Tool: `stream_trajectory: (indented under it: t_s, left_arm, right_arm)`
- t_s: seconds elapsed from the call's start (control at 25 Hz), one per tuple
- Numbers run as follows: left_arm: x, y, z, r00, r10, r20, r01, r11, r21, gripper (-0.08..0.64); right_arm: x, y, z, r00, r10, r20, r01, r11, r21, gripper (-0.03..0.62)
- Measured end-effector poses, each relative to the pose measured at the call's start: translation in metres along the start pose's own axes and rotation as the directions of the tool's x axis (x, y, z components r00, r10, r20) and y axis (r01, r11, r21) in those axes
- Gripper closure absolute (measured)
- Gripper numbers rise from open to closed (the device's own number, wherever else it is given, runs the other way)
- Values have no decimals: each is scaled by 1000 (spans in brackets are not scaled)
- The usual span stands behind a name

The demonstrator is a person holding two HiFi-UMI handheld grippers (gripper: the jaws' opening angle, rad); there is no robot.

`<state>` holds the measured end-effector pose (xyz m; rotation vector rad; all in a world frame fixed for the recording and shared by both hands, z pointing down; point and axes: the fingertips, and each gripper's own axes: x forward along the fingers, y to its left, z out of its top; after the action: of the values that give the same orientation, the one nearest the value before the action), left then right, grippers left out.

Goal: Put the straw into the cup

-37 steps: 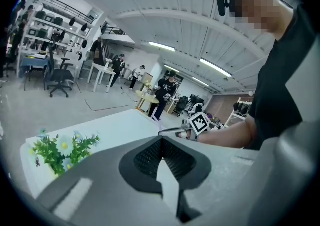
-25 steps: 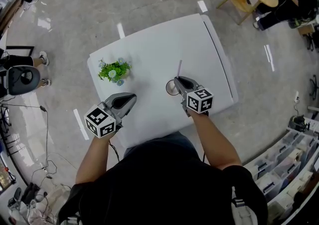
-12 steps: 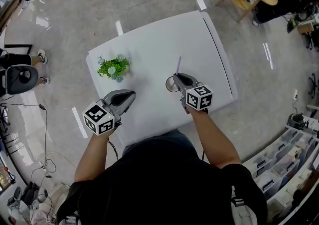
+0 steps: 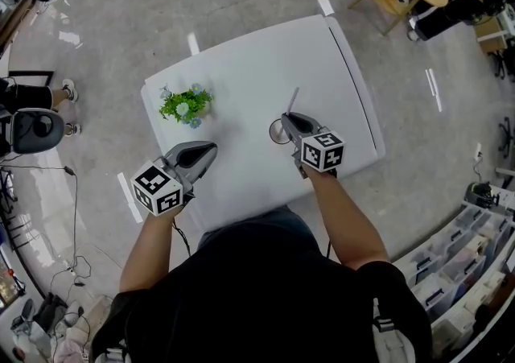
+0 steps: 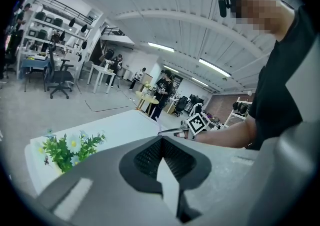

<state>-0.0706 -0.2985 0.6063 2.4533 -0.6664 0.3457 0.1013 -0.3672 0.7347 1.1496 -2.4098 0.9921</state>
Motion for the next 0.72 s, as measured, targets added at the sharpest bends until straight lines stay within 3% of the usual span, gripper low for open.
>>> stream_trajectory:
  t_s: [0.72]
  left_arm:
    - [-12,-24,3,1000,-6,4,6,1000,27,560]
  right_arm:
    - [-9,-10,-15,999,-18,-26,19,999,35,440]
